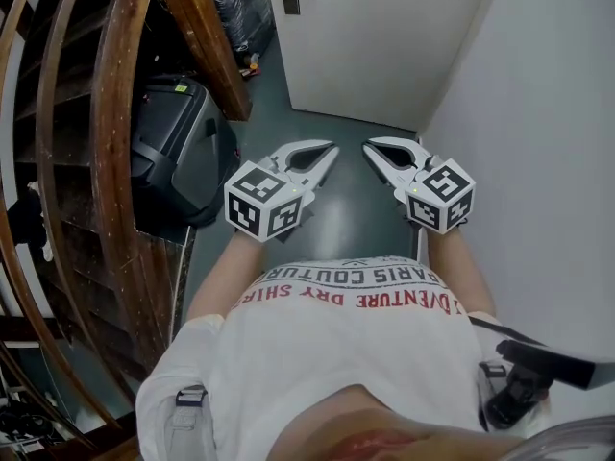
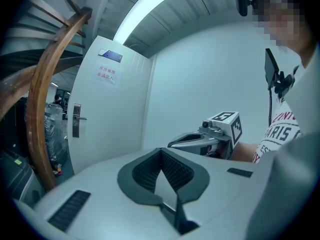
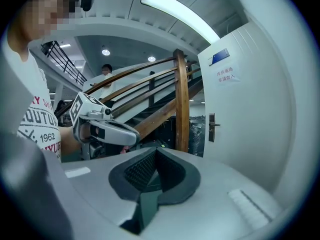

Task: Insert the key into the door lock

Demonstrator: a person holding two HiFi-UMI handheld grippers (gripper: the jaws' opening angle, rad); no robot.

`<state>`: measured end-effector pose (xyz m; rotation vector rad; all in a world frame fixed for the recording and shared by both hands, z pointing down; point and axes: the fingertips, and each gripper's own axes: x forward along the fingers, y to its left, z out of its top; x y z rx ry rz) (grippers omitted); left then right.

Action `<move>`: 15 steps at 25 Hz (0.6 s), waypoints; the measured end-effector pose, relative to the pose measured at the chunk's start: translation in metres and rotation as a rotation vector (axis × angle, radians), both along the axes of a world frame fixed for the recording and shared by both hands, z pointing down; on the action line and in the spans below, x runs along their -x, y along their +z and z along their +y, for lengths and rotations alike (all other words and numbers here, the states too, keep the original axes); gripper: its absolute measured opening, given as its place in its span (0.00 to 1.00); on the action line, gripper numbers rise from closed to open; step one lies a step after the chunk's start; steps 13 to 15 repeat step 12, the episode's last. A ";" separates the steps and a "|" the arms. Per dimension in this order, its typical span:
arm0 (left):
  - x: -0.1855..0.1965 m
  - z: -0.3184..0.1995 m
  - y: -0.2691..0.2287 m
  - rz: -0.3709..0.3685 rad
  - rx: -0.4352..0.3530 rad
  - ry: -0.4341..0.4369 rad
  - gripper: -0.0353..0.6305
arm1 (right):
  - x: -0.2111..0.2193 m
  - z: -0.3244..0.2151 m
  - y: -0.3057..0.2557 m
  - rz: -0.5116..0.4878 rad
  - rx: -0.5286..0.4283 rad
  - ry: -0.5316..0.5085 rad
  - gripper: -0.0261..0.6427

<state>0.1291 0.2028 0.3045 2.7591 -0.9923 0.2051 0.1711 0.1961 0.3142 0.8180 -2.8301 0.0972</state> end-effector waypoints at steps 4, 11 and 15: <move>0.001 0.002 0.000 -0.007 -0.002 -0.005 0.06 | 0.003 0.003 -0.003 0.004 -0.021 -0.013 0.04; 0.002 0.005 -0.004 -0.008 -0.007 -0.010 0.06 | 0.002 0.007 -0.006 -0.004 -0.017 -0.014 0.04; 0.002 0.006 -0.005 -0.005 -0.005 -0.010 0.06 | 0.001 0.007 -0.007 -0.004 -0.015 -0.013 0.04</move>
